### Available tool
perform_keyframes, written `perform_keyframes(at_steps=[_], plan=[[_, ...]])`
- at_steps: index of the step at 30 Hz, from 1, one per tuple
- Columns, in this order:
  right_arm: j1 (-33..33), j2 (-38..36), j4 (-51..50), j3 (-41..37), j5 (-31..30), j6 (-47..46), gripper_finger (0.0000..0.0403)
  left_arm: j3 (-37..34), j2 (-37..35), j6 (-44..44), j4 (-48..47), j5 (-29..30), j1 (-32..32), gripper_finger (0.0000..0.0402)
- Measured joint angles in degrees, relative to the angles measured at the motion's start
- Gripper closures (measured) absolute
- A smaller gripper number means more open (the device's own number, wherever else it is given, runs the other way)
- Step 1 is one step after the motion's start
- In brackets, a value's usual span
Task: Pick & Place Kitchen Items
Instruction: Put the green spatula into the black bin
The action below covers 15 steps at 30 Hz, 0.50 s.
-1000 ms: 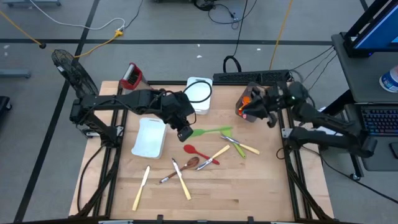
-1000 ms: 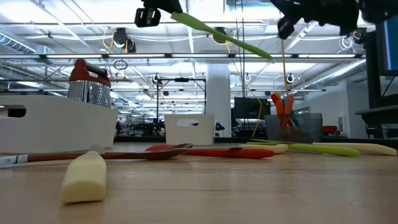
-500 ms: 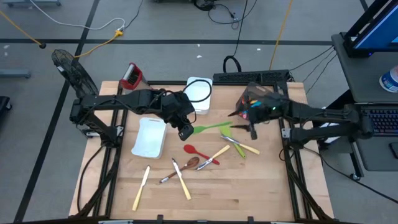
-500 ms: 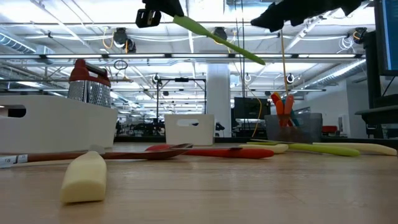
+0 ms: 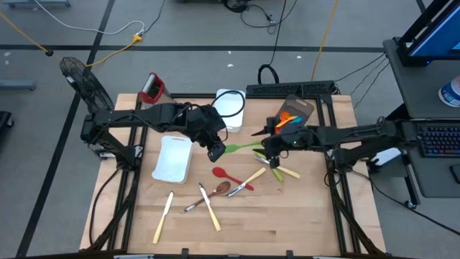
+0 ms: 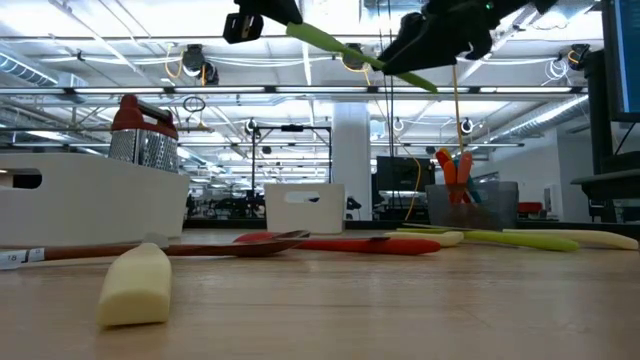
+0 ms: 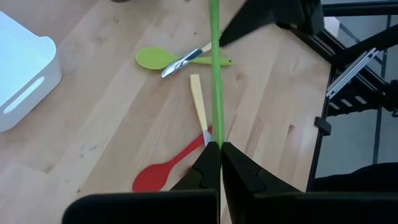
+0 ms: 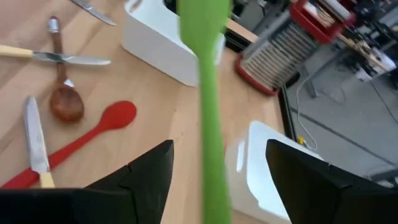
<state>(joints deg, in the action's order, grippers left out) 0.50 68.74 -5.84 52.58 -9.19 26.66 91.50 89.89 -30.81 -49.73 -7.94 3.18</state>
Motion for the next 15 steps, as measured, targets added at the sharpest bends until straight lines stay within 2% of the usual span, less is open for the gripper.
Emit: perform_keyframes(at_steps=[9,15], plan=[[0.77,6.91,-0.48,4.53,0.01,1.50,0.0151,0.00,0.00,-0.15,0.35,0.32,-0.67,0.0402],[0.75,8.16,-0.46,5.35,-0.04,1.50,0.0166,0.00,0.00,-0.68,0.09,0.50,-1.49,0.0402]])
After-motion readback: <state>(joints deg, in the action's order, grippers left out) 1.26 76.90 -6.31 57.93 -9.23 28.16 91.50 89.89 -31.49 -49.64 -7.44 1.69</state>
